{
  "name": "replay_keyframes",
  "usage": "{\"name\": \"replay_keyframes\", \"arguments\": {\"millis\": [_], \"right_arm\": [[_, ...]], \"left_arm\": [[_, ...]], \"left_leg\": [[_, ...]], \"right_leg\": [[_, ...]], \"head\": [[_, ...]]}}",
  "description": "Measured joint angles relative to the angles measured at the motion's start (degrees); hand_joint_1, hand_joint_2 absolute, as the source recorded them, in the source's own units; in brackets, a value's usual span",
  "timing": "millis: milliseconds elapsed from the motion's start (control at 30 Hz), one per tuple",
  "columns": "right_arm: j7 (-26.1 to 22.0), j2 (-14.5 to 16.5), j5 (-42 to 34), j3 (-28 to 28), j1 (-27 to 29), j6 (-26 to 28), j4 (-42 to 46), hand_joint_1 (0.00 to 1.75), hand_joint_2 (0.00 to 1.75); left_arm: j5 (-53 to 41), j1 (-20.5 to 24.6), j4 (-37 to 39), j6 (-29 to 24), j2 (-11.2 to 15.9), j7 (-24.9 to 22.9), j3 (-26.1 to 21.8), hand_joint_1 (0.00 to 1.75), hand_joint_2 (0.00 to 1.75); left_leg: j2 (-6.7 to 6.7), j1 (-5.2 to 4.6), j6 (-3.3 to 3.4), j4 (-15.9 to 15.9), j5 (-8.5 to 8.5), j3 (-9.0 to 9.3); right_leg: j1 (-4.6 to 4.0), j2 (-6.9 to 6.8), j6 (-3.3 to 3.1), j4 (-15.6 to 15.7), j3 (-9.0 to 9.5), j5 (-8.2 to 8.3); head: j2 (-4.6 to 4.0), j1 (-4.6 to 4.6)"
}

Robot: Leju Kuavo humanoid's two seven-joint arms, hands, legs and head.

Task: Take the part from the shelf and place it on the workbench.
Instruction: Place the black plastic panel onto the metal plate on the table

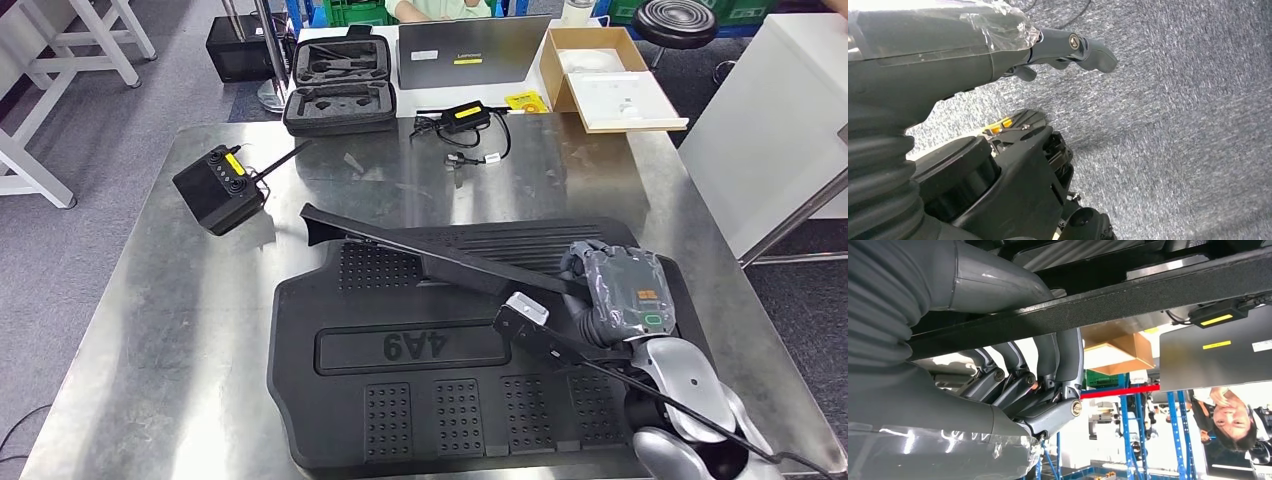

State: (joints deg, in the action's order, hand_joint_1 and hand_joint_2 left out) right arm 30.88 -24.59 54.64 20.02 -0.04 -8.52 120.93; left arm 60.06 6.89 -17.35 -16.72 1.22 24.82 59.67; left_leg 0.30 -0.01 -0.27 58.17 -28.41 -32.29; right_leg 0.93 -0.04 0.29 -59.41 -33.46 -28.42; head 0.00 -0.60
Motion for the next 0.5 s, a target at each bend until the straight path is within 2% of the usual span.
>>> {"name": "replay_keyframes", "arguments": {"millis": [367, 500], "right_arm": [[0.00, -0.01, 0.16, 0.00, 0.04, 0.02, 0.16, 1.75, 1.75], [-0.08, -0.02, 0.29, -0.02, 0.04, 0.03, 0.30, 0.00, 1.75]], "left_arm": [[-0.90, 0.04, 0.00, 3.55, 0.30, 2.00, 0.00, 0.00, 1.75], [-1.99, 0.06, 0.01, 4.15, 0.61, 3.18, 0.00, 0.00, 1.75]], "left_leg": [[0.00, 0.00, 0.00, 0.00, 0.00, 0.00], [0.00, 0.00, 0.00, 0.00, 0.00, 0.01]], "right_leg": [[0.00, 0.00, 0.00, 0.00, 0.00, 0.00], [0.00, 0.00, 0.00, 0.00, 0.00, 0.00]], "head": [[0.00, 0.00], [0.00, 0.00]]}}
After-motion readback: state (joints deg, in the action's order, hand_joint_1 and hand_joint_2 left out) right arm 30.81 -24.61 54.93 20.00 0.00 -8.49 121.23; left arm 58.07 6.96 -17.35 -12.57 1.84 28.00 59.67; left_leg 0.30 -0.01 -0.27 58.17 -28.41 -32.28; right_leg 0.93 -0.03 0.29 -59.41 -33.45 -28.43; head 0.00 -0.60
